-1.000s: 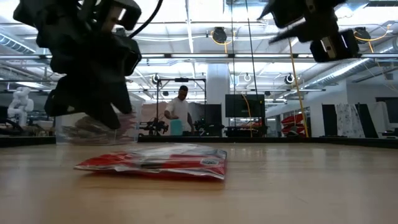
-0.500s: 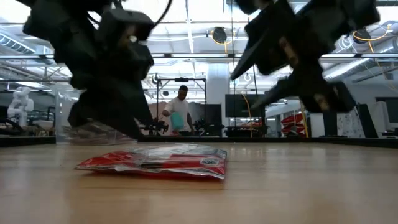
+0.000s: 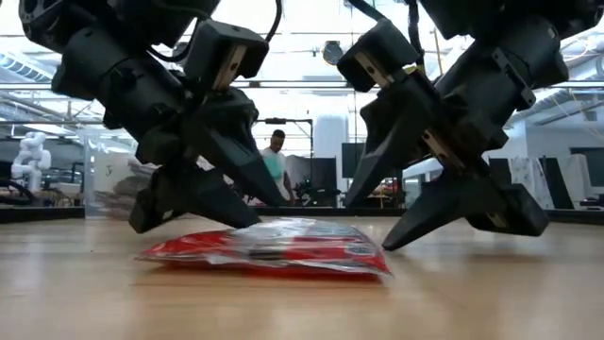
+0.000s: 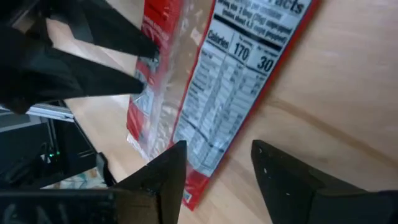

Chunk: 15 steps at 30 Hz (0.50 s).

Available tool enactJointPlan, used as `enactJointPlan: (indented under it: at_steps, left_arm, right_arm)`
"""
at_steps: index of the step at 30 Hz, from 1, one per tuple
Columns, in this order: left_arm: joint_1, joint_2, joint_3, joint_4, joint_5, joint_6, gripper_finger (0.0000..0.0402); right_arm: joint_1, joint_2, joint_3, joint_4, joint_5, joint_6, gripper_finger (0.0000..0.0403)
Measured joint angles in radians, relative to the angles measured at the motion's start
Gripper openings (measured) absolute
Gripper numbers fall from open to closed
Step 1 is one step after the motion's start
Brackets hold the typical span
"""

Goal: Sort popcorn bags into baskets
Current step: Put the red popcorn bag into the transparent container

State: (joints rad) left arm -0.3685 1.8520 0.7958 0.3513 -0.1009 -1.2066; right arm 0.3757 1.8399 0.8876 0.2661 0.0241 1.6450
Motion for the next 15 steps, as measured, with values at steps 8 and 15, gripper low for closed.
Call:
enactJointPlan:
  at_steps: [8,15]
  left_arm:
    - [0.001,0.013,-0.001,0.042,0.014,-0.007,0.014]
    - [0.006,0.013,-0.002,0.043,0.024,-0.009,0.014]
  right_arm:
    - [-0.024,0.001,-0.001,-0.008,0.002,-0.035,0.0177]
    - [-0.052,0.004,-0.004,0.04,0.057,-0.106,0.017]
